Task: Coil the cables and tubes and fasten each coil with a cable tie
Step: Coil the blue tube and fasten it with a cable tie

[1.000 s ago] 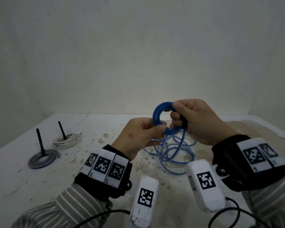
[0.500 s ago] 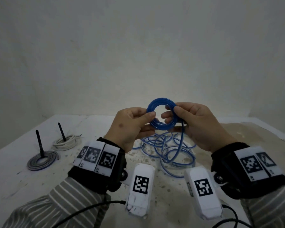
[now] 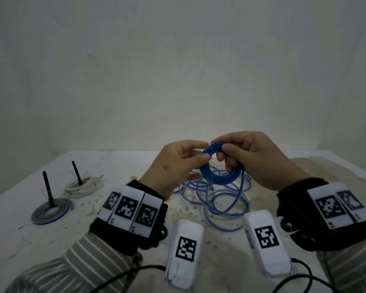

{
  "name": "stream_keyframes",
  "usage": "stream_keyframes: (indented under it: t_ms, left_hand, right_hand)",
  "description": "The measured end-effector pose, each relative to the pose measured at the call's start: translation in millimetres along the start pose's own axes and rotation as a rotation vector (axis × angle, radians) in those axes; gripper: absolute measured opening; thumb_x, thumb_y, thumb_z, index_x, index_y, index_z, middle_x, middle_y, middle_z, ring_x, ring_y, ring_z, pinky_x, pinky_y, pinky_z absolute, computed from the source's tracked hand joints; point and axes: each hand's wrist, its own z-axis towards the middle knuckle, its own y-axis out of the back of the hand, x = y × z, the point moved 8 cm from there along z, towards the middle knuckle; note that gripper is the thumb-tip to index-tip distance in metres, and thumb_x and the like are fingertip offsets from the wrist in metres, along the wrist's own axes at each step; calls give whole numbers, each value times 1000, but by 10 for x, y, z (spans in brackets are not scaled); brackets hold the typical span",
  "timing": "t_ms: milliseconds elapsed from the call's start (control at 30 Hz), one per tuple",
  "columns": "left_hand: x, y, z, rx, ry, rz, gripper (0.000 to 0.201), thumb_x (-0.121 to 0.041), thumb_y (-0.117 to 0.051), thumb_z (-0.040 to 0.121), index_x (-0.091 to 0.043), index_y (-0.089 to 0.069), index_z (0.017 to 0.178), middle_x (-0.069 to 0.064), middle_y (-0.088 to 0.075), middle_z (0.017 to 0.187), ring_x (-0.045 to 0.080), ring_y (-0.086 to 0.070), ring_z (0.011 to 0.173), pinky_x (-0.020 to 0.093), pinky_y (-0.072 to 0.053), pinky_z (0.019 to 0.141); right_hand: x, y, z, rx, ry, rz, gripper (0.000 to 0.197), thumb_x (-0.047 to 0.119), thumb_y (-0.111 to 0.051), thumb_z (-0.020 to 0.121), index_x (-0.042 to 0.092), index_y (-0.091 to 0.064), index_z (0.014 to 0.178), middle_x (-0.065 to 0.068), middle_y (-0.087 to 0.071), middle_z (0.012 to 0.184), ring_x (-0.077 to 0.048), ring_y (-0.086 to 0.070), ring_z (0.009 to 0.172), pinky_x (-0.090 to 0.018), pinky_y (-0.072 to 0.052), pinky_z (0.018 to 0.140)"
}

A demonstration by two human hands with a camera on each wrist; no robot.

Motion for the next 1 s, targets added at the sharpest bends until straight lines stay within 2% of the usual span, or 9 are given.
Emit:
stream_keyframes:
  t_ms: [133, 233, 300, 400, 467, 567, 733, 867, 1000]
  left_hand:
    - [-195, 101, 14, 1, -93, 308, 11, -9, -68, 81, -12, -70, 91, 7, -71, 73, 8, -64, 63, 25, -53, 65]
    - [-165, 74, 25, 69, -41, 430, 6, -11, -68, 81, -8, -71, 86, 15, -72, 81, 17, -64, 68, 33, -53, 71]
    - [-130, 52, 26, 113, -10, 465, 8, -13, -69, 81, -8, -70, 86, 16, -72, 82, 19, -66, 70, 34, -55, 72]
    - [-180, 108, 44, 17, -87, 474, 7, -10, -69, 80, -7, -70, 86, 13, -71, 76, 16, -64, 64, 28, -55, 64]
    - [-207, 186, 62, -112, -143, 374, 4, -7, -67, 81, -7, -68, 85, 14, -70, 76, 17, -64, 63, 26, -55, 60]
    - [-132, 253, 70, -235, -147, 118, 8, -5, -62, 85, -11, -65, 81, 7, -68, 72, 9, -63, 57, 18, -53, 54]
    - [58, 216, 55, -302, -98, -246, 6, -6, -57, 88, -7, -62, 91, 4, -68, 74, 9, -66, 62, 19, -55, 59]
    - [157, 185, 57, -345, -72, -415, 8, -8, -56, 90, -11, -63, 86, 0, -68, 72, 7, -67, 63, 19, -56, 61]
    - [334, 60, 16, -307, -11, -433, 7, -10, -57, 90, -10, -63, 89, 2, -69, 77, 10, -67, 68, 21, -55, 61]
  right_hand:
    - [11, -107, 0, 49, -22, -179, 22, 1, -45, 94, 10, -63, 103, 2, -63, 64, -8, -48, 50, -23, -48, 57]
    - [22, -145, 51, 80, -41, -264, 23, 4, -48, 93, 16, -51, 112, -2, -65, 65, -12, -50, 52, -28, -47, 57]
    - [6, -167, 66, 119, -54, -294, 28, 6, -50, 92, 18, -45, 117, -7, -66, 66, -14, -52, 54, -28, -46, 57]
    - [4, -127, 74, 51, -14, -250, 26, 6, -52, 92, 14, -49, 116, -7, -65, 64, -15, -56, 56, -28, -49, 59]
    - [-11, -35, 85, -67, 17, -146, 18, 6, -53, 92, 7, -55, 109, -6, -67, 71, -14, -59, 60, -29, -53, 63]
    - [-143, -54, 80, -105, -23, 42, 19, 10, -45, 96, 7, -59, 108, -8, -68, 83, -14, -63, 71, -27, -57, 68]
    - [-279, -84, 63, -198, -63, 317, 23, 18, -42, 97, 8, -63, 95, -5, -71, 77, -16, -66, 74, -26, -57, 71]
    - [-377, -127, -12, -164, -94, 250, 27, 25, -40, 97, 14, -64, 89, 0, -65, 81, -12, -59, 71, -28, -50, 61]
    - [-418, -97, -76, -247, -73, 129, 31, 24, -35, 99, 15, -60, 82, 0, -59, 82, -14, -52, 76, -23, -46, 60]
